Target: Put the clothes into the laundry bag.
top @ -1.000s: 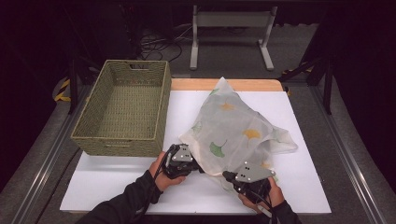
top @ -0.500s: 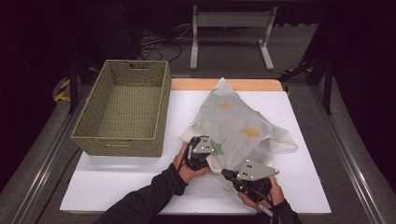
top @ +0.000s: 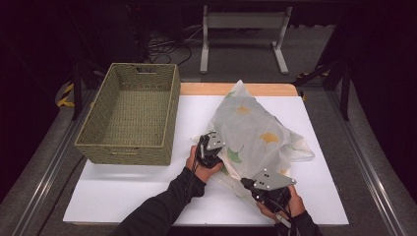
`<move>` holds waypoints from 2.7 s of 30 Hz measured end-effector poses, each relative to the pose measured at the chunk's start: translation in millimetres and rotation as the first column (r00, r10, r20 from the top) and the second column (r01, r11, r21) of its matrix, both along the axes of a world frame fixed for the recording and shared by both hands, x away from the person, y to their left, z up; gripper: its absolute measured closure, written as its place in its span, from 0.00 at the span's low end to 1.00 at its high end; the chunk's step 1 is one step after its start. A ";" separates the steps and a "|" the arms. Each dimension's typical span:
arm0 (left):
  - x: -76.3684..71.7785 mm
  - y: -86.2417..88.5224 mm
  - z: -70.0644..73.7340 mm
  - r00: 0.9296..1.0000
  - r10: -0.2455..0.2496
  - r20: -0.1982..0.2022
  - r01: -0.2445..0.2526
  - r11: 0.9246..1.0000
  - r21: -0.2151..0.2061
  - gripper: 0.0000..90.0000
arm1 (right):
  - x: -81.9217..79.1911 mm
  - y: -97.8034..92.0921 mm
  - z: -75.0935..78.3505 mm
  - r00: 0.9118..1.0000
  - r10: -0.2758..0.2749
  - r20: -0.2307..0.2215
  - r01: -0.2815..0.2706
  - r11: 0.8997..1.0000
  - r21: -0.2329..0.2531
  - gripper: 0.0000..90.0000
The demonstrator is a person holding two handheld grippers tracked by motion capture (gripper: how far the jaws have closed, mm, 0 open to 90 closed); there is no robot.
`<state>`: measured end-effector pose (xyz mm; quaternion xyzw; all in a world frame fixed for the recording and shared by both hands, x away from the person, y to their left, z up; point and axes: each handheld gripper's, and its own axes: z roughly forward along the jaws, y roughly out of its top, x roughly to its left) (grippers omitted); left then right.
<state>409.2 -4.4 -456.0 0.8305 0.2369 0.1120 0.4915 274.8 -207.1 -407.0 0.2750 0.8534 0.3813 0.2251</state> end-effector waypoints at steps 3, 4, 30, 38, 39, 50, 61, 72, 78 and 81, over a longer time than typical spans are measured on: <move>-13.3 11.9 6.4 0.999 -0.039 0.034 0.037 0.998 0.041 0.68 | 0.4 -2.5 0.7 1.000 -0.008 0.005 0.008 1.000 0.019 1.00; -17.5 17.3 8.6 0.998 -0.051 0.038 0.049 0.997 0.053 0.61 | -0.1 -3.5 2.0 1.000 -0.010 0.010 0.010 1.000 0.028 1.00; 2.6 -37.4 2.2 0.998 -0.070 -0.006 0.070 0.993 0.098 0.95 | 3.5 -7.4 4.1 0.999 0.002 -0.035 0.001 0.996 0.090 1.00; 14.1 -39.6 -0.9 1.000 0.024 0.003 -0.024 0.996 0.083 0.95 | 6.2 -13.4 -1.2 0.998 -0.014 -0.054 0.017 0.998 0.056 1.00; 11.9 -36.9 0.1 1.000 -0.006 -0.005 0.006 0.997 0.076 0.93 | 6.5 -15.0 -1.5 0.998 -0.019 -0.055 0.022 0.998 0.054 1.00; -24.2 31.7 21.1 0.998 -0.070 0.007 0.068 0.987 0.145 0.37 | -1.9 -30.0 12.4 0.999 -0.052 -0.011 0.053 0.990 0.128 1.00; -8.7 29.8 -5.7 0.997 -0.038 -0.074 0.053 0.977 0.208 0.28 | -3.2 -16.4 9.1 1.000 -0.013 -0.022 0.015 0.994 0.110 0.99; 1.4 -6.6 3.9 0.991 -0.126 -0.033 0.129 0.985 0.115 0.96 | -2.5 -10.5 3.9 1.000 0.008 -0.028 -0.005 0.995 0.100 0.99; 2.9 -27.4 9.7 0.990 -0.136 -0.033 0.136 0.991 0.013 0.98 | -3.7 -6.8 3.8 0.999 0.027 -0.028 -0.025 0.995 0.096 0.99; 10.7 -33.7 4.7 0.996 -0.088 0.003 0.088 0.995 0.045 0.98 | -5.1 -6.3 4.8 0.999 0.030 -0.024 -0.028 0.995 0.097 0.99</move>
